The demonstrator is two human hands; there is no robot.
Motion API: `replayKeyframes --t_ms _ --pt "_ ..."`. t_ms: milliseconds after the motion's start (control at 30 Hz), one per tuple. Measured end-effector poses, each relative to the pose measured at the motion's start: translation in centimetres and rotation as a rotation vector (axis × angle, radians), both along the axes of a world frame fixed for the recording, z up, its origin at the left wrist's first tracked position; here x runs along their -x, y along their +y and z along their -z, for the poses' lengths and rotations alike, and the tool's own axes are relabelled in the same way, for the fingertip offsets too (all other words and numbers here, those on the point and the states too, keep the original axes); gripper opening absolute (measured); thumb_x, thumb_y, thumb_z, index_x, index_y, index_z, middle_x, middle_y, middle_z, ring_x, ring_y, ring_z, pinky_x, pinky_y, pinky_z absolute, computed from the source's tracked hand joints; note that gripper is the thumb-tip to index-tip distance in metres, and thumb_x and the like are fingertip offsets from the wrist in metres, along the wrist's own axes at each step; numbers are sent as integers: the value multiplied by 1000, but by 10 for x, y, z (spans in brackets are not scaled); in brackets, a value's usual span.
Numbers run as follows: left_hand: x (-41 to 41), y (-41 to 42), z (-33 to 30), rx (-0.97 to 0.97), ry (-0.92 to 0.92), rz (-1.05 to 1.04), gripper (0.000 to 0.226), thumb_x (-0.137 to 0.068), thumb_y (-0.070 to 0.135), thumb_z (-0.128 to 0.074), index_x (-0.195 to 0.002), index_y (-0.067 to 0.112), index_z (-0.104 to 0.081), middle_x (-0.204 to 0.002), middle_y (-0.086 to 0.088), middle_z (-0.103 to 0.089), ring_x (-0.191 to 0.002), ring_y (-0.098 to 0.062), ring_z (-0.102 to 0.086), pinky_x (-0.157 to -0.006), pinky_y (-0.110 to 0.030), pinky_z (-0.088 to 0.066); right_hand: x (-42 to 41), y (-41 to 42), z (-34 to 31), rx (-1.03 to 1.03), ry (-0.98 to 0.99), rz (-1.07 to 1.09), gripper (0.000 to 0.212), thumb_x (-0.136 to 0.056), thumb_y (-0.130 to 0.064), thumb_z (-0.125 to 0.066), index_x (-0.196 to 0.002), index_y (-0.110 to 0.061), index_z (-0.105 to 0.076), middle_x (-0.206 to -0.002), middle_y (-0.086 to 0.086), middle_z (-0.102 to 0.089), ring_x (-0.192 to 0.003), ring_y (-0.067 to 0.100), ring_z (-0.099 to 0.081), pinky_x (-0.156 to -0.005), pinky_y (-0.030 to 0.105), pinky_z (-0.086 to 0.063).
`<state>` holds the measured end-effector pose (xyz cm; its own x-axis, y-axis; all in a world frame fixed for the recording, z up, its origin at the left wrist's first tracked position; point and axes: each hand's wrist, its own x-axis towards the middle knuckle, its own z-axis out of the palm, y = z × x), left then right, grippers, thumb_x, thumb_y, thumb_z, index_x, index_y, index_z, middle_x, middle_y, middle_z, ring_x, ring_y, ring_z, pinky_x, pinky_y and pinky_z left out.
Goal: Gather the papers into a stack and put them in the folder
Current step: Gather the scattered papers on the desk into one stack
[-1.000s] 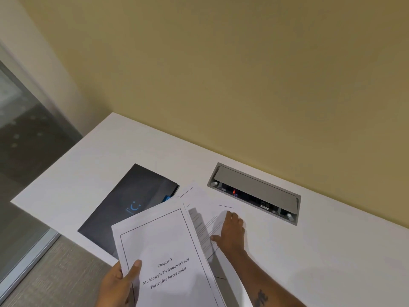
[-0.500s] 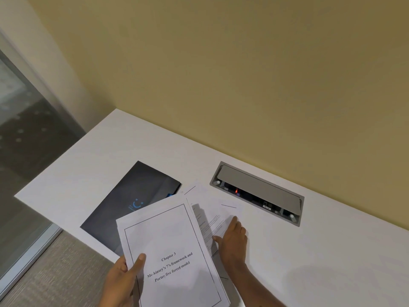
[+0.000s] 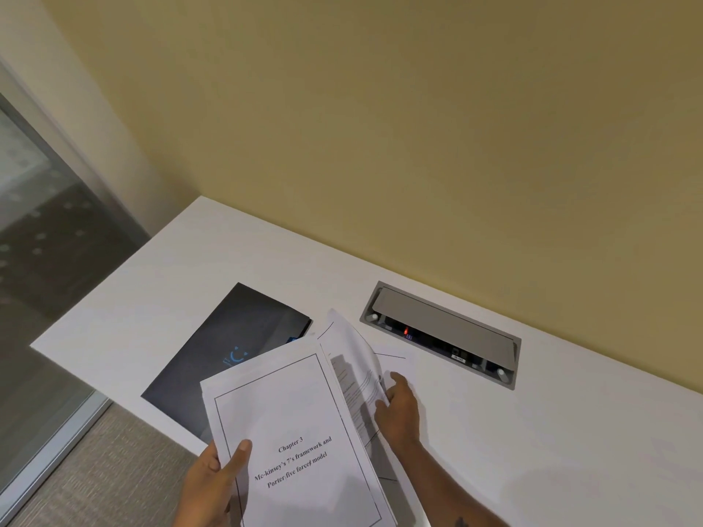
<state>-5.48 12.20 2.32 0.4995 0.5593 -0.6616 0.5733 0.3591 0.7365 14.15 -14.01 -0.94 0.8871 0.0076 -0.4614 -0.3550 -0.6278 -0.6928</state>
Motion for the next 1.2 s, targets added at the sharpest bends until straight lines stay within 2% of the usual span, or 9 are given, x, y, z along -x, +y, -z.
replayKeyframes --t_ms 200,333,400,500,667,800,967,1100,1200 --pt "-1 1 0 40 -26 56 55 -61 57 -87 -113 40 -78 -114 -2 -83 -113 -33 -75 -108 -60 -50 -4 -10 -6 -152 122 50 43 -85 5 -65 -125 -12 -69 -120 8 -65 -112 27 -67 -91 35 -60" --pt "-2 -1 1 53 -37 60 56 -58 58 -88 -111 44 -78 -113 2 -83 -111 -29 -77 -108 -57 -51 0 -24 -6 -186 180 100 29 -85 8 -59 -88 -18 -72 -95 5 -70 -78 16 -67 -58 22 -49" --pt "-3 -3 -2 45 -38 67 54 -57 59 -87 -108 47 -79 -111 4 -84 -109 -28 -77 -107 -56 -52 3 -31 -6 -178 219 123 21 -87 6 -60 -99 -7 -71 -94 8 -73 -76 17 -68 -49 17 -48" --pt "-5 -6 -6 19 -27 79 51 -57 64 -84 -105 50 -78 -107 7 -84 -106 -26 -78 -105 -55 -54 9 -44 -4 -177 257 135 28 -85 6 -65 -113 3 -60 -103 16 -71 -81 16 -67 -54 18 -51" --pt "-5 -9 -6 8 -26 80 46 -55 65 -84 -98 48 -80 -104 2 -85 -105 -32 -78 -103 -58 -55 22 -68 -7 -207 256 159 31 -78 5 -77 -93 -9 -54 -90 2 -63 -76 14 -65 -48 10 -50" --pt "-7 -14 -11 60 -56 47 47 -54 58 -88 -99 46 -81 -108 3 -84 -108 -31 -77 -105 -57 -53 34 -87 -10 -283 242 240 41 -74 3 -85 -106 -13 -64 -103 4 -77 -93 19 -76 -59 19 -59" --pt "-21 -25 -25 112 -60 91 40 -80 35 -89 -116 22 -76 -121 -9 -80 -110 -36 -75 -107 -57 -52 49 -108 -19 -324 184 227 30 -73 -7 -89 -91 -5 -65 -81 -6 -77 -78 14 -69 -65 21 -52" --pt "-36 -37 -23 241 -91 94 34 -98 18 -69 -131 13 -66 -120 -14 -80 -106 -36 -77 -91 -45 -59 64 -113 -42 -430 153 197 29 -81 -4 -83 -73 -29 -71 -79 -13 -78 -73 5 -72 -67 12 -55" --pt "-44 -47 -23 354 -108 107 35 -102 14 -62 -137 10 -62 -126 -19 -76 -116 -41 -70 -95 -51 -57 75 -111 -62 -577 159 162 25 -85 -3 -81 -99 -24 -79 -106 2 -84 -99 25 -80 -89 39 -65"
